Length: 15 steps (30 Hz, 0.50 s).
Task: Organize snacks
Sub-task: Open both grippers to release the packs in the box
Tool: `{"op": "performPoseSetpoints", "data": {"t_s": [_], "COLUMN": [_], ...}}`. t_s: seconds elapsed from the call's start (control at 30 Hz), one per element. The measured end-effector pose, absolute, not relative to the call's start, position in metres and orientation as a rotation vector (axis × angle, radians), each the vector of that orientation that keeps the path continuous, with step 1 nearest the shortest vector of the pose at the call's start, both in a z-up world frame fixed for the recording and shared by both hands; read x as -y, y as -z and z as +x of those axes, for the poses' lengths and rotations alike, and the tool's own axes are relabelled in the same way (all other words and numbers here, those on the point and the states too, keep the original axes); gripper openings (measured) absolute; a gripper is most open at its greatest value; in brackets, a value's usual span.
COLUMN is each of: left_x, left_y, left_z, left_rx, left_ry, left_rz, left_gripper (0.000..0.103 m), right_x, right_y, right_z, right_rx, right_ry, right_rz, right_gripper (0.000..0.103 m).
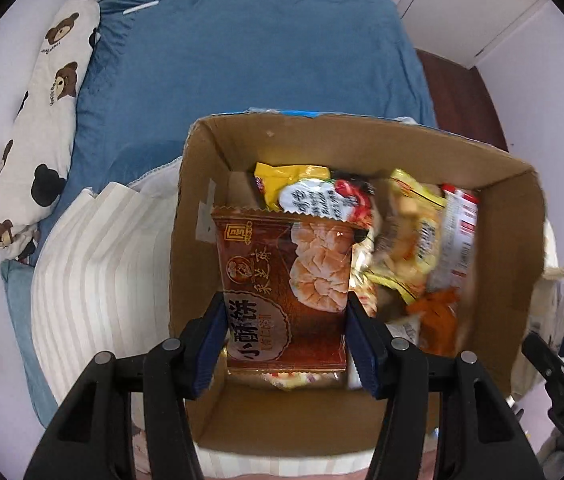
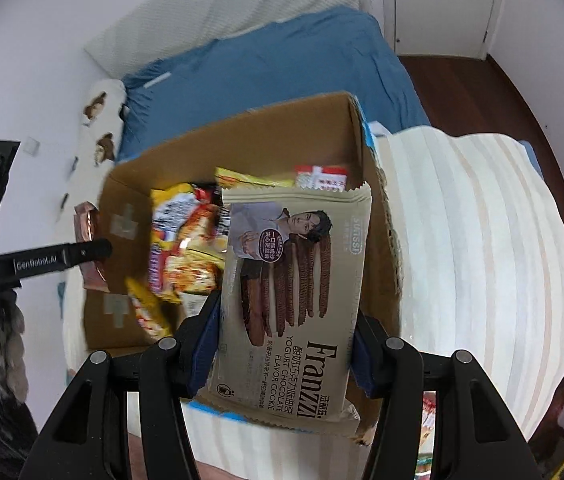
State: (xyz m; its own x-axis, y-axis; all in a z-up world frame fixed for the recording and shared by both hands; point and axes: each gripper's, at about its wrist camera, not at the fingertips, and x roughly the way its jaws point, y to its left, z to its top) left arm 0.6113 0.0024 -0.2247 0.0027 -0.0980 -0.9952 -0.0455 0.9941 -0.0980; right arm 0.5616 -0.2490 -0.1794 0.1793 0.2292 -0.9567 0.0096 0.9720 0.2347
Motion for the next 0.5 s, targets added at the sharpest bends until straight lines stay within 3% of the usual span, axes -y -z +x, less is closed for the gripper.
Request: {"op": "performPoseSetpoints", "data": {"t_s": [0.13, 0.2, 0.23, 0.27, 0.3, 0.33, 0.5], "left_x": [-0.007, -0.012, -0.013, -0.013, -0.013, -0.013, -0.013], "left_y": [0.240, 0.244, 0.244, 0.242, 0.242, 0.241, 0.238], "left_z": [0.616, 0.616, 0.617, 0.617, 0.617, 0.617, 0.612], "left_rx": [-1.599, -1.607, -1.604, -1.595, -1.582, -1.583, -1.579], "left_ry": [0.017, 0.012, 0.016, 0.008, -0.004, -0.007, 0.009], "left_rz": [-0.126, -0.168, -0.175, -0.161, -0.140, -0.133, -0.135], "left_gripper": [0.054, 0.056, 0.058, 0.069, 0.087, 0.095, 0.097], "right_x": [0.252, 0.252, 0.252, 0.253, 0.252, 0.251, 0.248], "right_y": [0.199, 0.207, 0.209, 0.211, 0.212, 0.213, 0.207], "right_z": [0.562, 0.563, 0.562, 0.560, 0.561, 0.559, 0.555], "right_rx": [-1.429, -1.470, -1.480, -1.484, -1.487, -1.492, -1.497], "right_ry": [-0.139, -0.125, -0.121, -0.118, -0.117, -0.111, -0.121], "right_rz": [0.190, 0.173, 0.169, 0.166, 0.163, 0.155, 0.146], "right_gripper": [0.061, 0.075, 0.089, 0.093, 0.093, 0.093, 0.094]}}
